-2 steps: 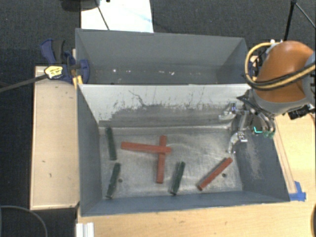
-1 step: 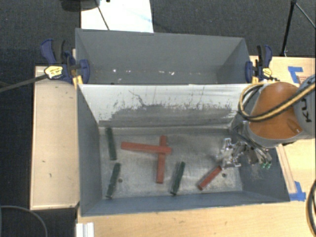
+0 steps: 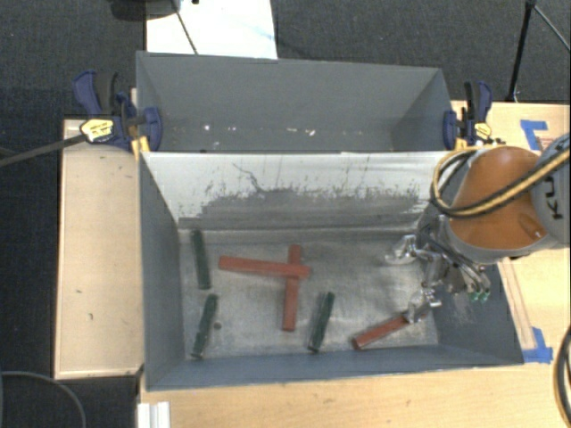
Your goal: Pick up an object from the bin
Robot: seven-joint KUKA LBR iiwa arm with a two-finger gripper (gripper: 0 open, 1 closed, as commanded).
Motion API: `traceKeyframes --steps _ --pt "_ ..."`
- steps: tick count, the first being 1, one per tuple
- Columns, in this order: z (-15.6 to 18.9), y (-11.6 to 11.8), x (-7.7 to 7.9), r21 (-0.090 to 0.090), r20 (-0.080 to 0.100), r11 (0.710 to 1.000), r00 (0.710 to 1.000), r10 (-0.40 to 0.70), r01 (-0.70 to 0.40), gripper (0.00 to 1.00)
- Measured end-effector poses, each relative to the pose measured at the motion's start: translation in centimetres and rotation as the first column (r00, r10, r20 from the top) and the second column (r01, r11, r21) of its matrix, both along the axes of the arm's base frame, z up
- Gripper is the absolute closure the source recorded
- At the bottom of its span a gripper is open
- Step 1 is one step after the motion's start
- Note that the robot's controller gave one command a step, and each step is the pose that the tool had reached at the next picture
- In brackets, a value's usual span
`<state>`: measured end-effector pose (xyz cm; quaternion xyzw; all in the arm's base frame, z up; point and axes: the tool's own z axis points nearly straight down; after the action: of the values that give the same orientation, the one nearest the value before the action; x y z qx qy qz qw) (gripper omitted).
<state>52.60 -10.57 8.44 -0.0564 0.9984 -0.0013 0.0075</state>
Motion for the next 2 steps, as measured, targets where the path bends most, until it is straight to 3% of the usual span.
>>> traceKeyframes --steps 1,2 --pt "0.0 0.0 0.0 0.000 0.000 1.000 1.000 0.001 -0.001 0.00" --pt "-0.7 2.0 -3.8 0.003 -0.015 0.957 0.957 0.290 -0.290 1.00"
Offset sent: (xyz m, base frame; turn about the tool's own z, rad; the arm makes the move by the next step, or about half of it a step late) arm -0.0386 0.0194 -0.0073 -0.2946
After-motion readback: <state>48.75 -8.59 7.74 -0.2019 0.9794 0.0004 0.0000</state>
